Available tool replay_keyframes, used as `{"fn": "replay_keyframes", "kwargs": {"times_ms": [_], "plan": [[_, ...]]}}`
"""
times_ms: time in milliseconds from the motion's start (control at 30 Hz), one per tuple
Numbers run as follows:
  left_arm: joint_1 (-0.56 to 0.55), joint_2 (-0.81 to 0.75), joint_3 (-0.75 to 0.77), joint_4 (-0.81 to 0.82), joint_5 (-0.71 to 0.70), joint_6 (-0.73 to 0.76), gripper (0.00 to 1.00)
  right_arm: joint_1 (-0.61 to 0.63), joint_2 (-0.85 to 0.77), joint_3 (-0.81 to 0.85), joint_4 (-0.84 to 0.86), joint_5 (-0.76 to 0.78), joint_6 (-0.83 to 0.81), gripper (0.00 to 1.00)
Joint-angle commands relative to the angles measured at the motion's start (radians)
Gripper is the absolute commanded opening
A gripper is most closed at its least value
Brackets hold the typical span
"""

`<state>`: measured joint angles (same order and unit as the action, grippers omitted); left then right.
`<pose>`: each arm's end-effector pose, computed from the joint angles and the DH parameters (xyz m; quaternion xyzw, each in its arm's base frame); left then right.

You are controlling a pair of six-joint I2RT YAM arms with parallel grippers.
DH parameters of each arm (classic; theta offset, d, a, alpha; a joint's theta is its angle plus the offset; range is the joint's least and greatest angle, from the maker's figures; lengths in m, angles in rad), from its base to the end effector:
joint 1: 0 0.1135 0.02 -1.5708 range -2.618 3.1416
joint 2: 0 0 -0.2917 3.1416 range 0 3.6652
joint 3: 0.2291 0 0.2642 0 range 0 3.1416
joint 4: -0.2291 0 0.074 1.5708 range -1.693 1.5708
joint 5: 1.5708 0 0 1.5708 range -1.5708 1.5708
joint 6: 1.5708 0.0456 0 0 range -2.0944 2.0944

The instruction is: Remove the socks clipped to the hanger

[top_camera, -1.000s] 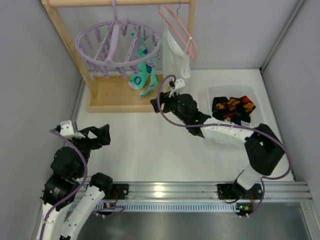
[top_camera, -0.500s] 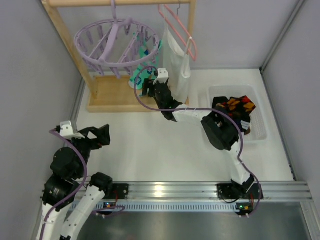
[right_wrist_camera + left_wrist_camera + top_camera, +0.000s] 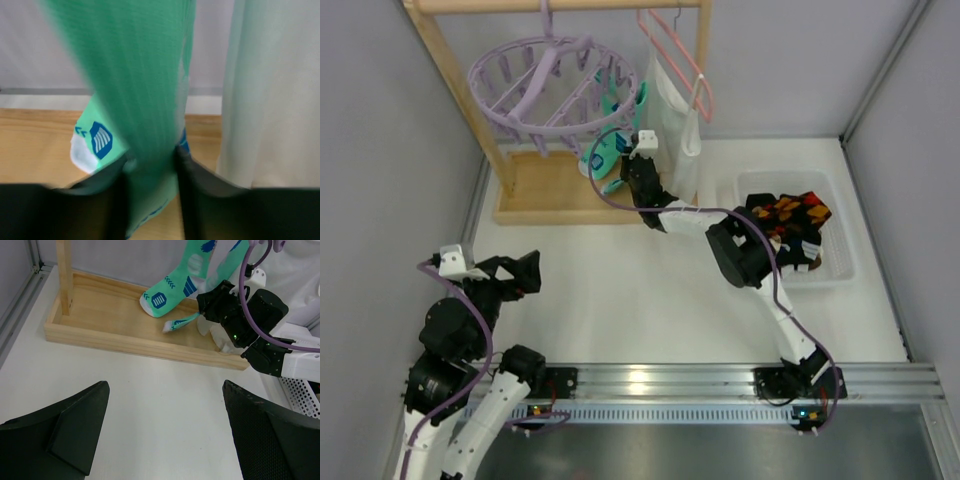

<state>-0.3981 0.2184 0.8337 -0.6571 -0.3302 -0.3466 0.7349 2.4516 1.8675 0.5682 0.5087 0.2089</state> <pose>0.0313 0.0029 0.3693 -0.0954 0.7146 -0.1379 0.6791 0.4649 0.3902 0.2055 -0.0089 0.7119 0.1489 0.6862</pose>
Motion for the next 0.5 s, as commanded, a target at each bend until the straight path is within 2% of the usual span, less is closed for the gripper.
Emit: {"fn": "replay_keyframes", "kwargs": {"times_ms": [0,67,100,133,333,467], "plan": [[0.001,-0.010,-0.005,0.033,0.013,-0.009,0.98,-0.006,-0.019,-0.007,0.162,0.022,-0.043,0.25],[0.001,-0.007,-0.005,0.033,0.014,-0.009,0.98,-0.008,-0.039,-0.046,0.185,0.021,-0.055,0.13],[0.001,-0.007,-0.004,0.033,0.016,-0.009,0.98,-0.006,-0.070,-0.068,0.197,0.013,-0.065,0.04],[0.001,-0.005,-0.004,0.033,0.014,-0.008,0.98,-0.006,-0.088,-0.089,0.231,0.007,-0.065,0.00],[0.001,0.048,0.022,0.031,0.057,-0.018,0.98,0.014,-0.311,-0.364,0.366,-0.059,-0.095,0.00],[0.001,0.110,0.110,0.031,0.224,-0.046,0.98,0.061,-0.502,-0.602,0.481,-0.079,-0.167,0.00]]}}
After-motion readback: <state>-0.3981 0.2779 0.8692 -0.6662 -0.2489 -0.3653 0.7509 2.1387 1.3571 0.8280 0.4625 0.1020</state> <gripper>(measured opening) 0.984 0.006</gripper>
